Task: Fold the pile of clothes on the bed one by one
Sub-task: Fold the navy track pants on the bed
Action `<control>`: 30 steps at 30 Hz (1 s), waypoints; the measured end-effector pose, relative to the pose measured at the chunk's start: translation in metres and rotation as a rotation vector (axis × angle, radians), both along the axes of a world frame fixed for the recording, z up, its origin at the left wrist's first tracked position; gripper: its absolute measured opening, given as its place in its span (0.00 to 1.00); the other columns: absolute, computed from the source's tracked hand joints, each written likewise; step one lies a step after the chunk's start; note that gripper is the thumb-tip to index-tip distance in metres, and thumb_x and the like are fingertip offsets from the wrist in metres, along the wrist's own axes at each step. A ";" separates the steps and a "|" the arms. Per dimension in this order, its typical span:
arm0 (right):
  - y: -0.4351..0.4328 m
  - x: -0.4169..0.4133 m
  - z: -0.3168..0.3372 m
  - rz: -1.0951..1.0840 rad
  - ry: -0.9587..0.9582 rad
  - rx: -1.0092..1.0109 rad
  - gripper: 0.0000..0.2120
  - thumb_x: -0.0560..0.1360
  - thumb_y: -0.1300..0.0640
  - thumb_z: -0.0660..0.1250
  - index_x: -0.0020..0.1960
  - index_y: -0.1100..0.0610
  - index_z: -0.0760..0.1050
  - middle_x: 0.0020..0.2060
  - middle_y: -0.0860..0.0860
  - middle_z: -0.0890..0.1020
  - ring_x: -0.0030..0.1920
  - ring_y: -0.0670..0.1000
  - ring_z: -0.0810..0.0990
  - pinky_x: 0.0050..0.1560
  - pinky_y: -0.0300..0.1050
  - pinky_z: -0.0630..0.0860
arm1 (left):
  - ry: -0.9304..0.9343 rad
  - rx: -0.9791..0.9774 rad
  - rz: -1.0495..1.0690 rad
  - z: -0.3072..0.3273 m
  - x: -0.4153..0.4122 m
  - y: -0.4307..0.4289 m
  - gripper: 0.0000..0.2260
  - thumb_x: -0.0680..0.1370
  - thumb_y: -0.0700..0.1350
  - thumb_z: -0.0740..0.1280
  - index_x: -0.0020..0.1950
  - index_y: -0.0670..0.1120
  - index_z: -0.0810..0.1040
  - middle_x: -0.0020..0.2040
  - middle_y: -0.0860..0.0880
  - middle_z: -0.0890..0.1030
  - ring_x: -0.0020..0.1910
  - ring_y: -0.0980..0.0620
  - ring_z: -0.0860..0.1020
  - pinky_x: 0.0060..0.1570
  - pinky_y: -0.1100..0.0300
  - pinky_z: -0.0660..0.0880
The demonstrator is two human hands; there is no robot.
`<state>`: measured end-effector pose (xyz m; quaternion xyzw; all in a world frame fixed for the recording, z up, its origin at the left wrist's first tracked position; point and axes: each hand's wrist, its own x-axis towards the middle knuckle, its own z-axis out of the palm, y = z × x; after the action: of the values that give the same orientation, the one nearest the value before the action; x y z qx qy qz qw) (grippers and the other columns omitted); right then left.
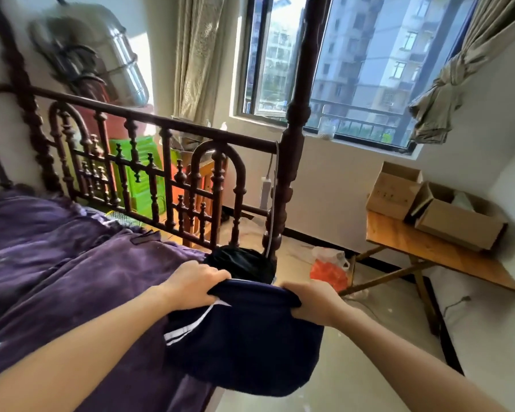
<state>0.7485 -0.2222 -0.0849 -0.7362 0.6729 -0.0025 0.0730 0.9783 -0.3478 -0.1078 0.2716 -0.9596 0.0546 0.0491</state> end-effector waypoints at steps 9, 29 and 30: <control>-0.164 -0.035 0.014 0.078 0.172 -0.756 0.21 0.61 0.57 0.76 0.54 0.53 0.78 0.40 0.48 0.84 0.33 0.51 0.80 0.30 0.43 0.75 | 0.427 -0.342 0.092 0.025 -0.039 -0.153 0.32 0.52 0.38 0.80 0.52 0.46 0.71 0.44 0.46 0.83 0.41 0.45 0.82 0.43 0.53 0.77; -0.245 -0.042 -0.180 0.096 0.160 0.447 0.28 0.79 0.41 0.52 0.76 0.47 0.52 0.76 0.56 0.46 0.75 0.59 0.47 0.71 0.56 0.54 | -0.440 0.487 0.402 -0.194 -0.079 -0.161 0.29 0.79 0.44 0.55 0.77 0.54 0.46 0.77 0.43 0.44 0.76 0.41 0.45 0.72 0.48 0.51; -0.251 -0.043 -0.180 0.149 0.173 0.403 0.27 0.79 0.42 0.53 0.76 0.47 0.52 0.76 0.57 0.46 0.75 0.59 0.48 0.71 0.56 0.54 | -0.424 0.475 0.450 -0.188 -0.077 -0.159 0.29 0.79 0.45 0.55 0.77 0.54 0.47 0.77 0.43 0.44 0.76 0.42 0.46 0.72 0.49 0.52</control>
<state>0.7052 -0.4736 -0.2645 -0.7517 0.6075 0.2004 0.1603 0.9015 -0.5068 -0.2959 0.4618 -0.8509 -0.1046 -0.2276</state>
